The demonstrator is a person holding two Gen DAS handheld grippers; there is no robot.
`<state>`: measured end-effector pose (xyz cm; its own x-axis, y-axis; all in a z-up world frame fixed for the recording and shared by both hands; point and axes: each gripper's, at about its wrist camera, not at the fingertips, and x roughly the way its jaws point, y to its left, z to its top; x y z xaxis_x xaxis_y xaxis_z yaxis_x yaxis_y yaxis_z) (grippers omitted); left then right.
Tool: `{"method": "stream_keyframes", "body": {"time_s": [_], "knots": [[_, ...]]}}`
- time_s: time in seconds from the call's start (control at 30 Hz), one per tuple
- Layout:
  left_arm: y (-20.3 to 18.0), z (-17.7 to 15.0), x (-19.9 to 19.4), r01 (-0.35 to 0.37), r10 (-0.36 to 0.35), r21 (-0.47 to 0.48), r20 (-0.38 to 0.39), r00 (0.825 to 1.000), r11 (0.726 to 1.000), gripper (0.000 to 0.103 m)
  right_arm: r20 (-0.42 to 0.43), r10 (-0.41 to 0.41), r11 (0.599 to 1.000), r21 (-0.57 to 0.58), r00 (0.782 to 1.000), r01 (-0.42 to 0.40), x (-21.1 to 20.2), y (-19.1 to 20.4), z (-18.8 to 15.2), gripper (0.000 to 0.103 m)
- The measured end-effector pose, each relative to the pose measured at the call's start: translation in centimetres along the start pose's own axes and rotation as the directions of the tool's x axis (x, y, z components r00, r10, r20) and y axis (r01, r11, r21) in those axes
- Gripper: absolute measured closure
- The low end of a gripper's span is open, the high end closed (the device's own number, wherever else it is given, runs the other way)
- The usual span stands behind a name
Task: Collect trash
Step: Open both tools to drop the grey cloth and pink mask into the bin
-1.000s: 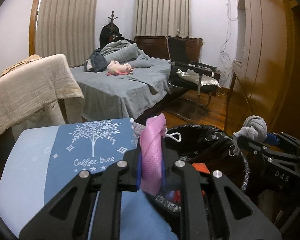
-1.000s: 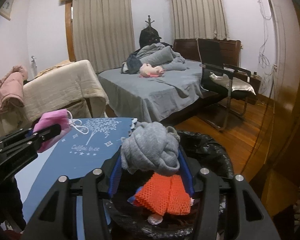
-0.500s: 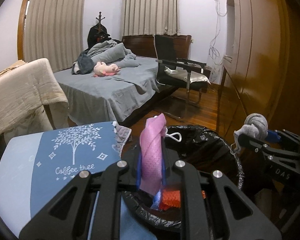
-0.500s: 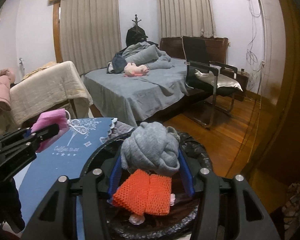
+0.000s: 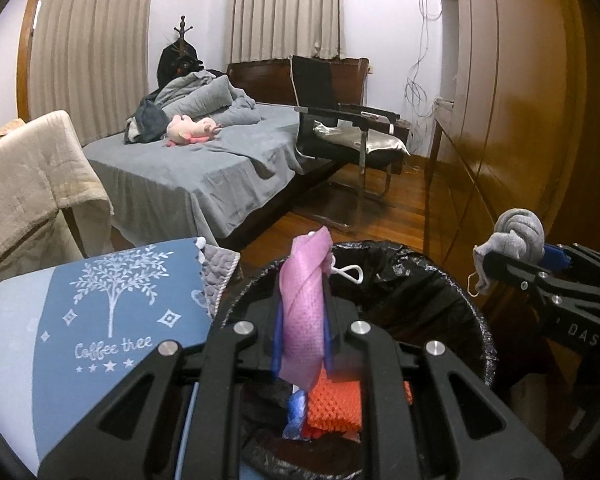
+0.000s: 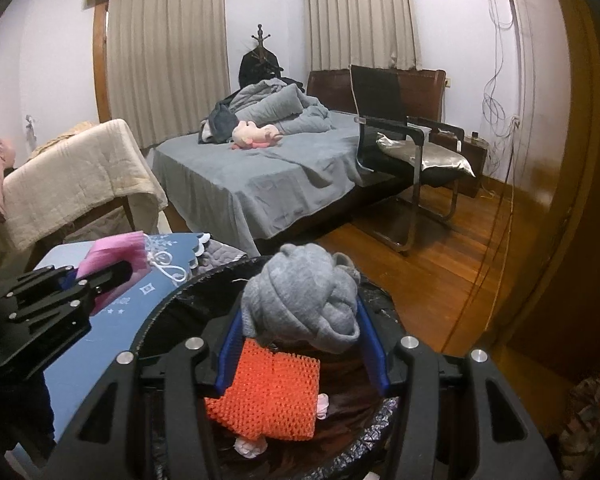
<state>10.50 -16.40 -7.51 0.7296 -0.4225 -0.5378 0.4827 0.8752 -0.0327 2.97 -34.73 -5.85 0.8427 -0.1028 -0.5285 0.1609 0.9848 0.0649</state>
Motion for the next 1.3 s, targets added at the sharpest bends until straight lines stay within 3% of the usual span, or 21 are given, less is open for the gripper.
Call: {"method": "stream_keyframes", "body": {"time_s": [0.17,0.27,0.3,0.4,0.6,0.67,1.0,1.3], "knots": [[-0.1,-0.1,2.0,0.026,-0.026,-0.002,-0.024,0.999,1.0,0.089,-0.024,-0.005,1.0,0.004,1.0,0.005,2.0,-0.5,-0.1,0.051],[-0.1,-0.1,3.5,0.073,-0.073,-0.006,-0.056,0.996,0.997,0.082,-0.04,-0.012,1.0,0.002,0.999,0.012,3.3,-0.8,-0.3,0.047],[0.0,-0.2,4.1,0.095,-0.096,-0.007,-0.07,0.993,0.995,0.077,-0.045,-0.019,1.0,0.0,0.999,0.019,3.7,-0.9,-0.4,0.041],[0.4,-0.5,4.7,0.122,-0.124,-0.022,-0.09,0.988,0.992,0.051,-0.058,-0.037,0.999,-0.007,0.998,0.037,4.6,-1.3,-0.5,0.03],[1.7,-0.5,3.6,0.095,-0.096,-0.024,-0.063,0.993,0.995,0.025,-0.036,-0.069,0.998,-0.016,0.997,0.068,4.0,-1.7,-0.5,0.006],[2.1,-0.4,2.8,0.069,-0.07,-0.021,-0.053,0.996,0.997,0.016,-0.032,-0.066,0.998,-0.015,0.997,0.065,3.5,-1.5,-0.3,0.006],[4.7,-0.5,-2.7,-0.043,0.042,-0.049,-0.02,0.999,0.998,0.008,-0.047,0.024,1.0,0.007,0.999,-0.024,0.3,0.8,0.2,0.006],[5.4,-1.3,-7.3,-0.124,0.123,-0.092,-0.016,0.992,0.988,0.007,-0.043,0.083,0.996,-0.021,0.996,-0.084,-2.5,4.2,0.5,0.006]]}}
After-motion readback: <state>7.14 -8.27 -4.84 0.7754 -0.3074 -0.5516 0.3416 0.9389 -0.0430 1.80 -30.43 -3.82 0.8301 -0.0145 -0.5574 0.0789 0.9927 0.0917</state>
